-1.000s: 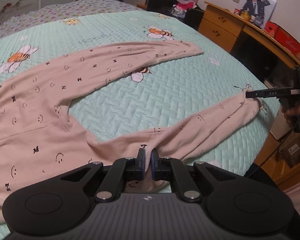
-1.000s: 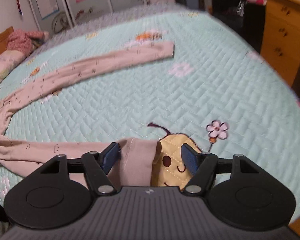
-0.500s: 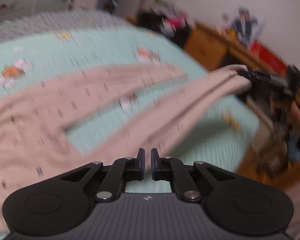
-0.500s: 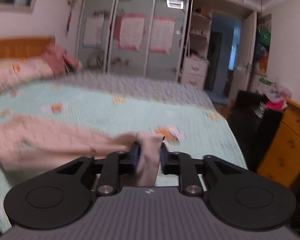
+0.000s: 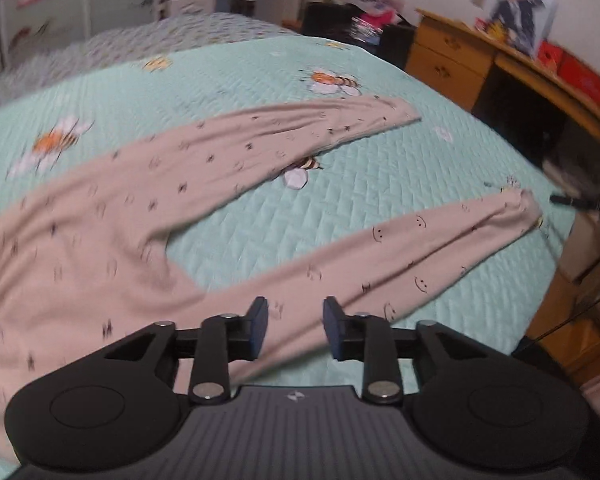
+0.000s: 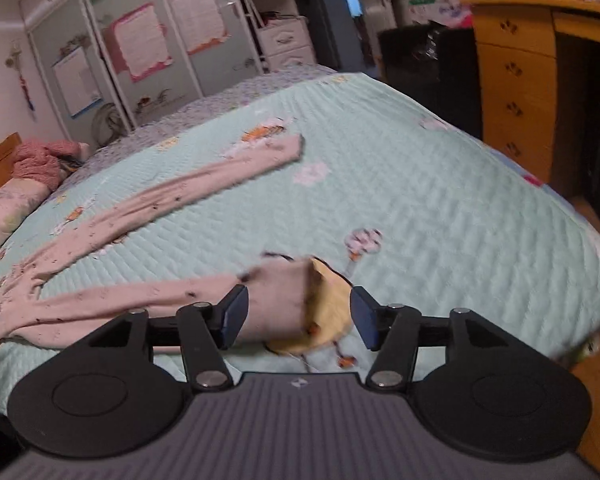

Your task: Fold clothes

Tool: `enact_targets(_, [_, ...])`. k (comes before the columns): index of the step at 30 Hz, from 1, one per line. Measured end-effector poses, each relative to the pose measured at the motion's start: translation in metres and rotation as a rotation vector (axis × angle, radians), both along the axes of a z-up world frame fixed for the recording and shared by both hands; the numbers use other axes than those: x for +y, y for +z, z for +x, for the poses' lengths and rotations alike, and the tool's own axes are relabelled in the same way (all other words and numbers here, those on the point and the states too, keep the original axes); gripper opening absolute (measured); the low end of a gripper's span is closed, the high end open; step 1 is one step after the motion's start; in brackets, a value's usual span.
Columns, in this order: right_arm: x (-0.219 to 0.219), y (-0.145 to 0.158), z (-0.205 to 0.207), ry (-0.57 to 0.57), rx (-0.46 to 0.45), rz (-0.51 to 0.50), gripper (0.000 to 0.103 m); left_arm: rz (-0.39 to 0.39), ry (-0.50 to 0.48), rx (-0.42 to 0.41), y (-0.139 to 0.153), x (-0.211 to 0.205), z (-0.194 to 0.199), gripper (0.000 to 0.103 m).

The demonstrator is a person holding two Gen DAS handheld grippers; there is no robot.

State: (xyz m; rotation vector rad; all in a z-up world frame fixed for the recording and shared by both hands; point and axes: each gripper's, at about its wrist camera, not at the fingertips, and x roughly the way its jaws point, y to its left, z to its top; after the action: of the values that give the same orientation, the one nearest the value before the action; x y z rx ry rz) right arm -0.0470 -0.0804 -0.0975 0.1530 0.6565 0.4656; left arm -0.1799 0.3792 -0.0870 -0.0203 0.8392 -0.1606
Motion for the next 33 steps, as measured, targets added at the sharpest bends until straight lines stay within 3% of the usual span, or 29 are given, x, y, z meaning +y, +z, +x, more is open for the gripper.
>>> enact_targets(5, [0.018,0.003,0.005,0.04,-0.003,-0.027,0.06,0.121,-0.13,0.028,-0.012,-0.028,0.015,0.034])
enact_targets(11, [0.021,-0.003,0.0,0.051,0.016,-0.034,0.067,0.188,-0.195,0.065,-0.032,-0.045,0.031,0.034])
enact_targets(12, [0.022,-0.005,0.001,0.051,0.02,-0.047,0.067,0.19,-0.2,0.073,-0.034,-0.046,0.034,0.032])
enact_targets(13, [0.023,-0.006,0.002,0.047,0.022,-0.068,0.067,0.192,-0.196,0.078,-0.035,-0.046,0.036,0.013])
enact_targets(14, [0.023,-0.006,0.001,0.04,0.022,-0.097,0.067,0.188,-0.184,0.076,-0.034,-0.046,0.038,0.0])
enact_targets(20, [0.029,-0.004,0.004,0.028,-0.03,-0.395,0.067,0.08,-0.101,-0.011,-0.007,-0.036,0.026,0.0])
enact_targets(24, [0.036,0.001,0.02,0.129,-0.038,-0.393,0.067,0.033,-0.074,-0.035,0.004,-0.036,0.019,0.0])
enact_targets(30, [0.059,-0.009,0.054,0.306,-0.025,-0.524,0.065,-0.045,-0.017,-0.032,0.006,-0.028,0.019,0.0])
enact_targets(31, [0.062,-0.01,0.058,0.338,-0.002,-0.519,0.06,-0.05,-0.01,-0.027,0.006,-0.028,0.019,0.0])
enact_targets(32, [0.063,-0.011,0.063,0.372,0.029,-0.502,0.035,-0.053,-0.006,-0.023,0.005,-0.027,0.02,0.0])
enact_targets(33, [0.066,-0.009,0.064,0.397,0.046,-0.482,0.019,-0.055,0.0,-0.021,0.005,-0.026,0.021,0.0])
